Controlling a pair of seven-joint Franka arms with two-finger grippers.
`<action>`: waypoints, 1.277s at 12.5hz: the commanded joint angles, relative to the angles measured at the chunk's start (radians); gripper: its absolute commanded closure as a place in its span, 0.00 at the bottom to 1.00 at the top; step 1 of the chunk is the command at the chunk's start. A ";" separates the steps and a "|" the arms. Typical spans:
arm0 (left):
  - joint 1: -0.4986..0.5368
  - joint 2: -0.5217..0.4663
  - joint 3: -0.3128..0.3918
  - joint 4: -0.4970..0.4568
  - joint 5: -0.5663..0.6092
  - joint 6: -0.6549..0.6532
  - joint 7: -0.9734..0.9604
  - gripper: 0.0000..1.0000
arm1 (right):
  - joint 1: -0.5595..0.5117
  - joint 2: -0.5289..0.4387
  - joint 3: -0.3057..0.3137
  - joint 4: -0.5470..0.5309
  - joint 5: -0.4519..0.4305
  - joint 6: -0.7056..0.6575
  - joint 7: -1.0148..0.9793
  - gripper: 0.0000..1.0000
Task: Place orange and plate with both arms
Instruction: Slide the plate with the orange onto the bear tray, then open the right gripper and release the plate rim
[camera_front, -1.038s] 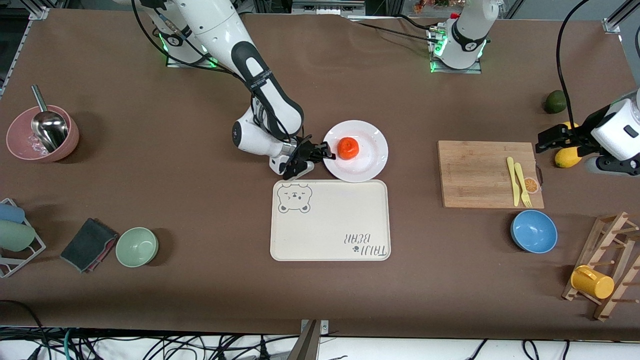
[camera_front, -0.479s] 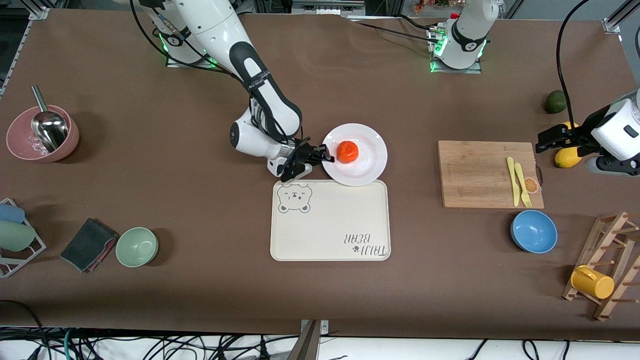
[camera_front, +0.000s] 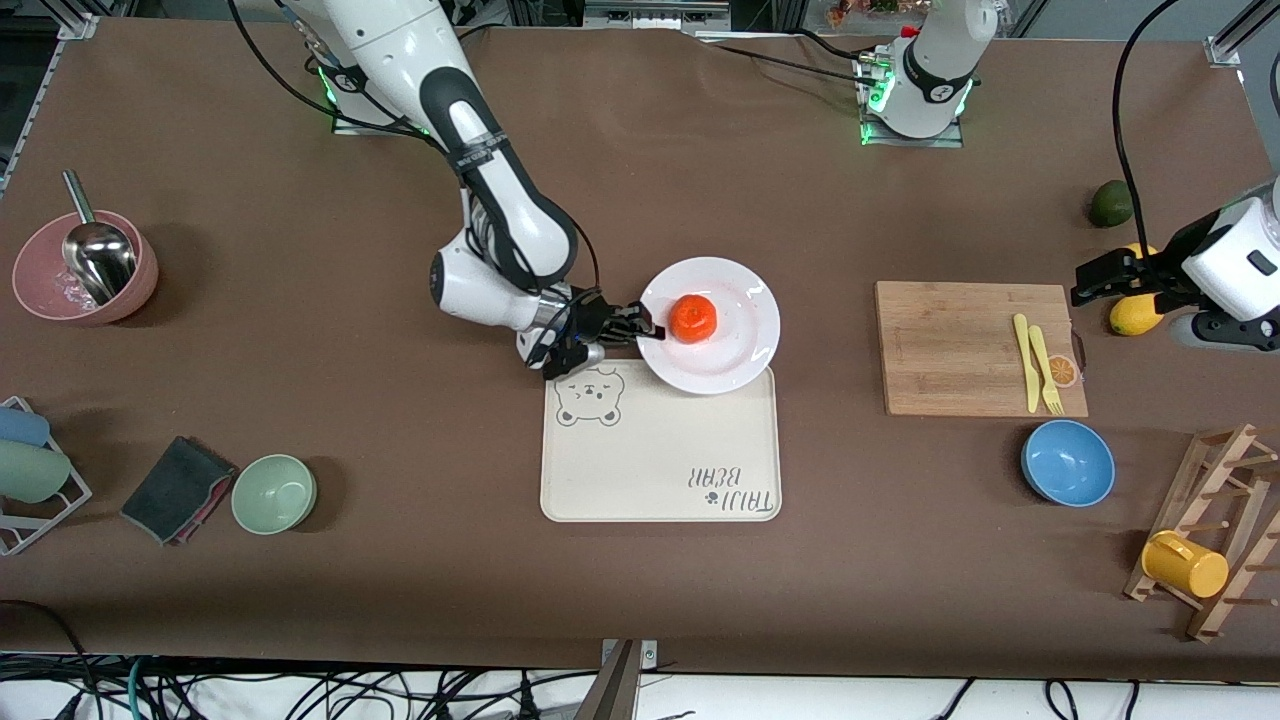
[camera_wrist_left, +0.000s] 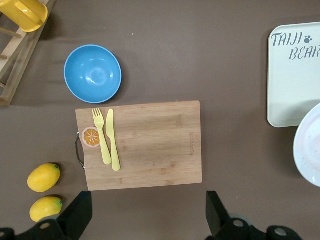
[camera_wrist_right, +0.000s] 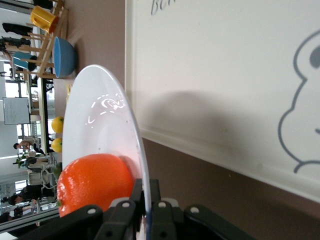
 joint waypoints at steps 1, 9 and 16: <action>0.005 -0.004 -0.001 0.008 -0.011 -0.002 0.012 0.00 | -0.051 0.039 -0.025 0.106 -0.009 -0.050 0.061 1.00; 0.004 -0.004 -0.003 0.006 -0.009 -0.002 0.009 0.00 | -0.167 0.349 -0.023 0.469 -0.008 -0.040 0.094 1.00; 0.002 0.001 -0.004 0.006 -0.008 -0.002 0.006 0.00 | -0.133 0.367 -0.039 0.476 -0.113 -0.036 0.094 0.00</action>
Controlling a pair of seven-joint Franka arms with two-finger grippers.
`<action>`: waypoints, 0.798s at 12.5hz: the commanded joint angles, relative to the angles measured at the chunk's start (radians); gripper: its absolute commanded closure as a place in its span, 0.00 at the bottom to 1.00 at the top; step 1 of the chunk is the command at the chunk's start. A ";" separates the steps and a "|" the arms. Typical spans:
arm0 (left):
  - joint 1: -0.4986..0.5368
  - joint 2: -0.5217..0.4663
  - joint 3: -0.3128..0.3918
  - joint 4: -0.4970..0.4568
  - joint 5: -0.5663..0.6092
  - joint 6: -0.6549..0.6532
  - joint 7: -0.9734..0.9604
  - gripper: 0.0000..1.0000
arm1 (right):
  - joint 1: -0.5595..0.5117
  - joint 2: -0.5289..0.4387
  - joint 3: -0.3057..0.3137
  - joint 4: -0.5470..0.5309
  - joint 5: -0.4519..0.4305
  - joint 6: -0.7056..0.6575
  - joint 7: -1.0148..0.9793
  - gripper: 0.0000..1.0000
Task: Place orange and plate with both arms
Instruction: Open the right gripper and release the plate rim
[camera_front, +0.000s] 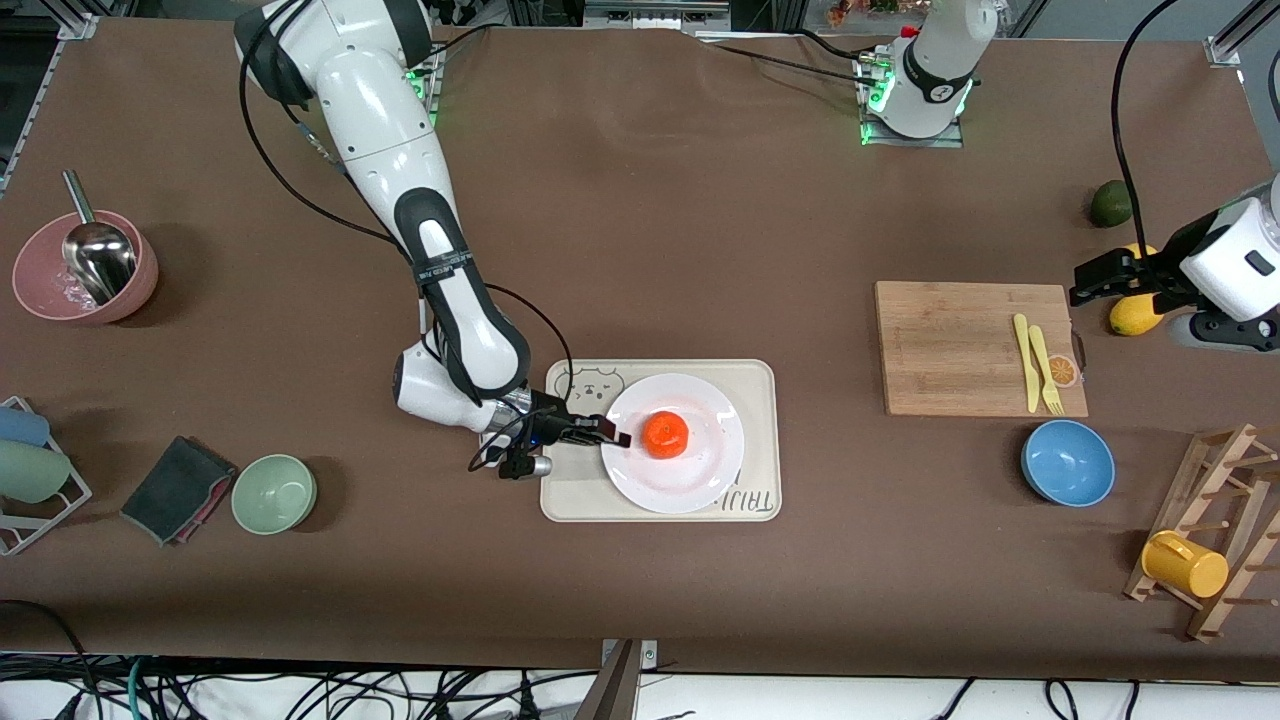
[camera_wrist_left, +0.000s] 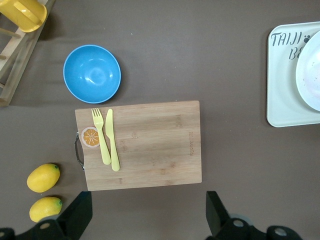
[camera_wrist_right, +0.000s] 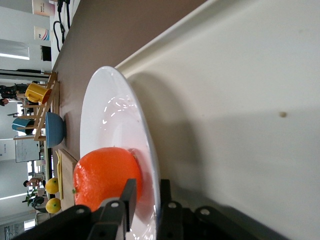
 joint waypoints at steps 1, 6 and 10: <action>0.003 0.000 -0.002 0.006 -0.008 -0.002 0.006 0.00 | 0.017 -0.013 -0.013 0.032 -0.151 0.003 0.047 0.00; 0.003 0.002 -0.004 0.008 -0.006 -0.002 0.006 0.00 | 0.022 -0.085 -0.016 0.030 -0.591 0.001 0.174 0.00; 0.003 0.002 -0.004 0.006 -0.005 -0.002 0.006 0.00 | 0.022 -0.193 -0.017 0.026 -1.033 -0.067 0.373 0.00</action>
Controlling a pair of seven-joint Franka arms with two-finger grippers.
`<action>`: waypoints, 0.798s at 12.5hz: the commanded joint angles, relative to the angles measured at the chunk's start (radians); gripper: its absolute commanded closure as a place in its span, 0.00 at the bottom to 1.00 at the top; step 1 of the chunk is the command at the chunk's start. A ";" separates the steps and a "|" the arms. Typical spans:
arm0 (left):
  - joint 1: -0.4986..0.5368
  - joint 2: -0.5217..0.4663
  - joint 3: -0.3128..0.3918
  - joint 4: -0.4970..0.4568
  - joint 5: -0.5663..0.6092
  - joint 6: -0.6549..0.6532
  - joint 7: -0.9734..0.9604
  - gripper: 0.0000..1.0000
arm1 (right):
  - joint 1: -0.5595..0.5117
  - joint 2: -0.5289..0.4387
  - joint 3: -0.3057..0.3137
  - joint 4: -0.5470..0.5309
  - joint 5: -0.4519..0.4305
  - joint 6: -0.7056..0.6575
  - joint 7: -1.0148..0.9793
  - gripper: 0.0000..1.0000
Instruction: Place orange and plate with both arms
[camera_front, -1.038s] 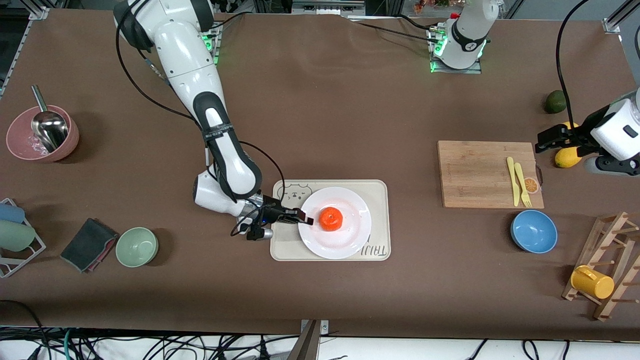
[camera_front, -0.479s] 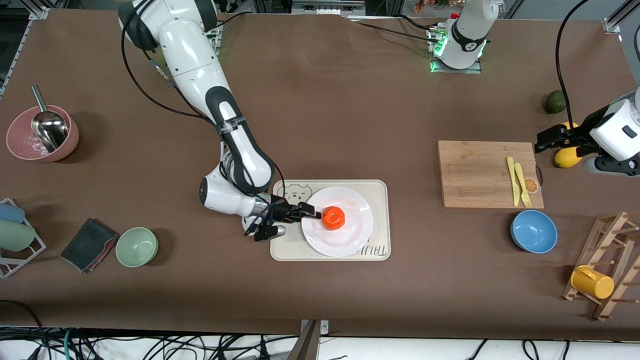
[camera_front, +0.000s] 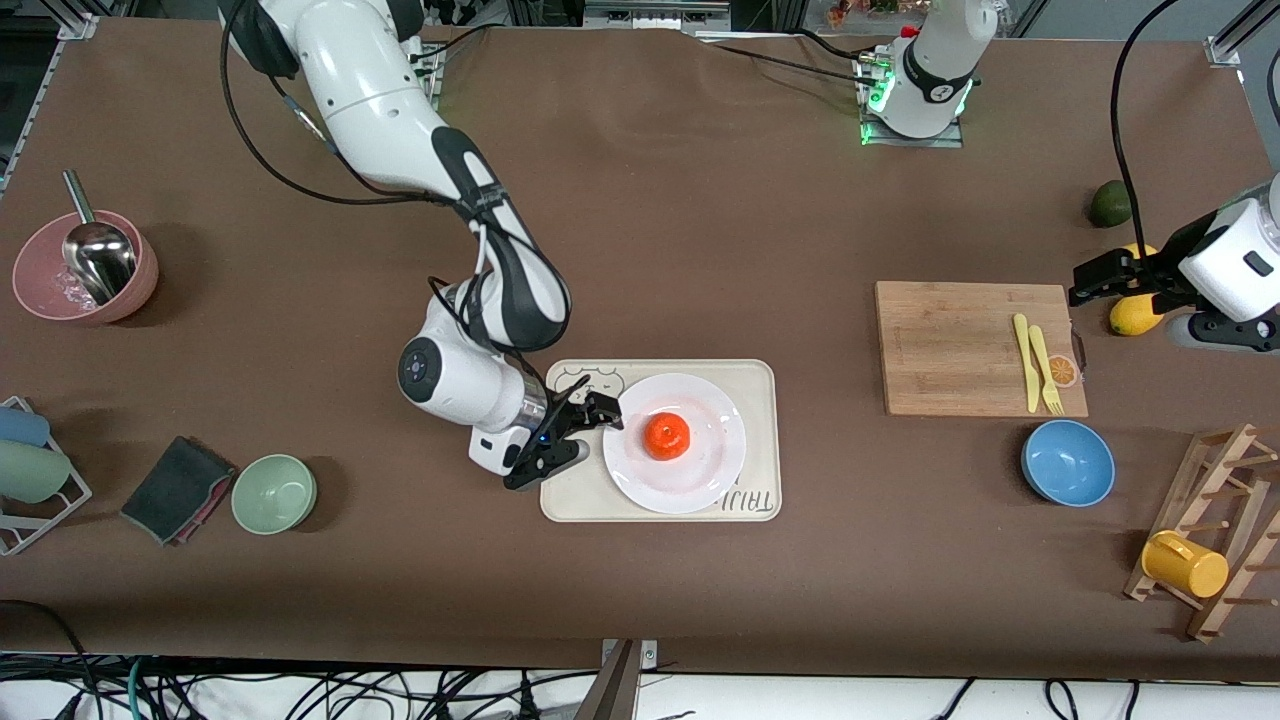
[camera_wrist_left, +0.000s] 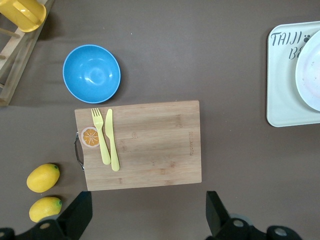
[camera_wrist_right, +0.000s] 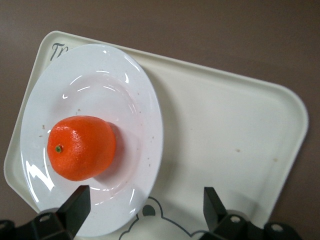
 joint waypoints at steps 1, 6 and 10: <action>0.003 0.001 -0.003 0.007 -0.005 -0.002 0.006 0.00 | 0.007 -0.089 -0.044 -0.020 -0.204 -0.116 0.062 0.00; 0.001 0.001 -0.005 0.007 -0.003 -0.002 0.006 0.00 | 0.007 -0.263 -0.159 -0.016 -0.535 -0.539 0.063 0.00; 0.001 0.001 -0.005 0.005 -0.003 -0.002 0.006 0.00 | 0.007 -0.430 -0.285 -0.016 -0.534 -0.767 0.050 0.00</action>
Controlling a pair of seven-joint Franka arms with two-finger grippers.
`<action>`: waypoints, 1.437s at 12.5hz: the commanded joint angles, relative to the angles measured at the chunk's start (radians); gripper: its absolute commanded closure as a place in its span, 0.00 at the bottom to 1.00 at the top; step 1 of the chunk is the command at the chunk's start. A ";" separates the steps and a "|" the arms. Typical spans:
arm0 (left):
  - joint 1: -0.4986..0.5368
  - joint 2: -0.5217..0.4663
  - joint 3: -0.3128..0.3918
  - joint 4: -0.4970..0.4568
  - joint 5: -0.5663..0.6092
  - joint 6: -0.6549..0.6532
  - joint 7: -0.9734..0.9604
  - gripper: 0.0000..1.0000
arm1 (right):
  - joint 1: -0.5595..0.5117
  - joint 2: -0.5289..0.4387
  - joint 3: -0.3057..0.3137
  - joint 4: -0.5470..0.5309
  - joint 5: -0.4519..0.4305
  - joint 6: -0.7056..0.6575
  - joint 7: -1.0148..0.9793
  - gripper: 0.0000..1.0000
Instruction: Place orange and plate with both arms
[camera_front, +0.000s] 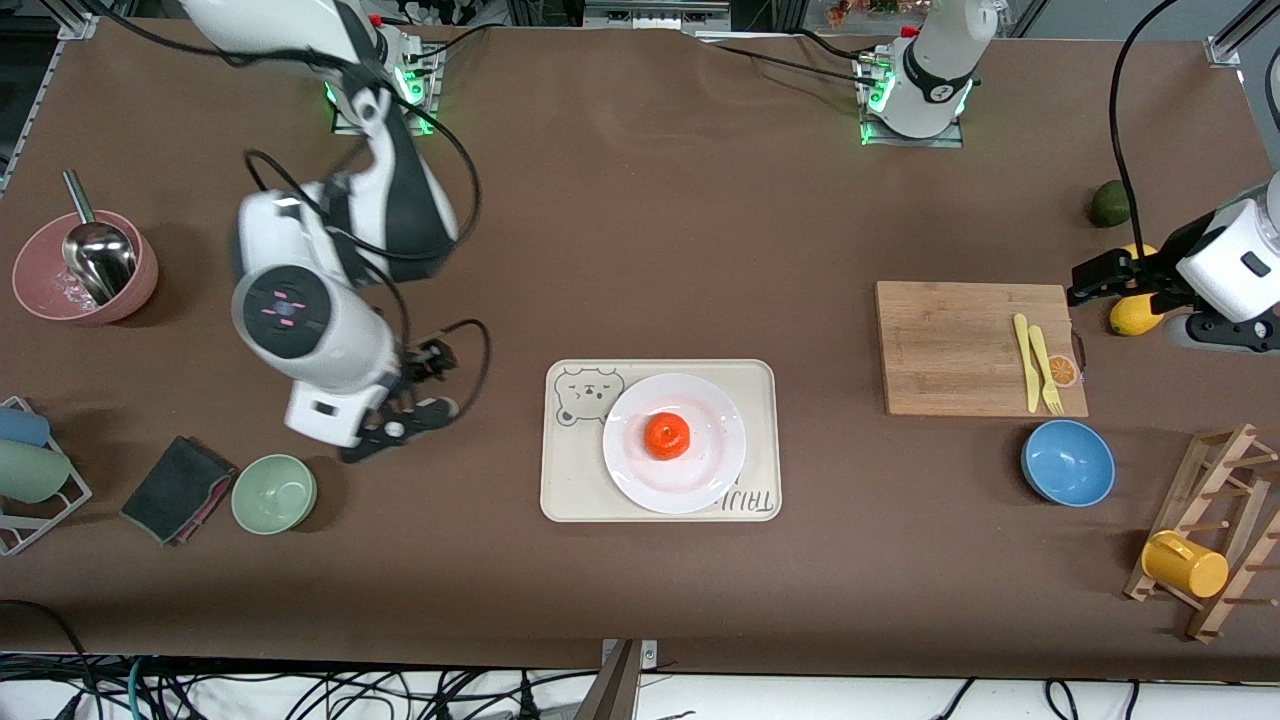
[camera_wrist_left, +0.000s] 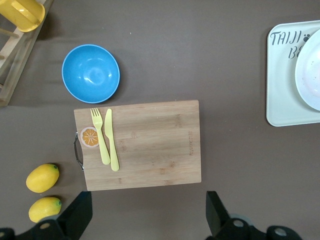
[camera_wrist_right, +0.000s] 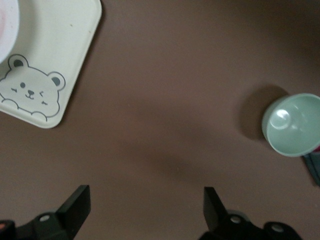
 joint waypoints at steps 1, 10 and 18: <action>0.002 0.001 -0.003 0.007 -0.003 -0.002 0.006 0.00 | -0.026 -0.133 -0.034 -0.027 -0.004 -0.111 0.000 0.00; 0.002 0.001 -0.003 0.007 -0.003 -0.002 0.006 0.00 | -0.630 -0.608 0.449 -0.562 -0.106 0.114 0.221 0.00; 0.002 0.001 -0.003 0.005 -0.003 -0.004 0.005 0.00 | -0.664 -0.671 0.451 -0.508 -0.091 -0.001 0.203 0.00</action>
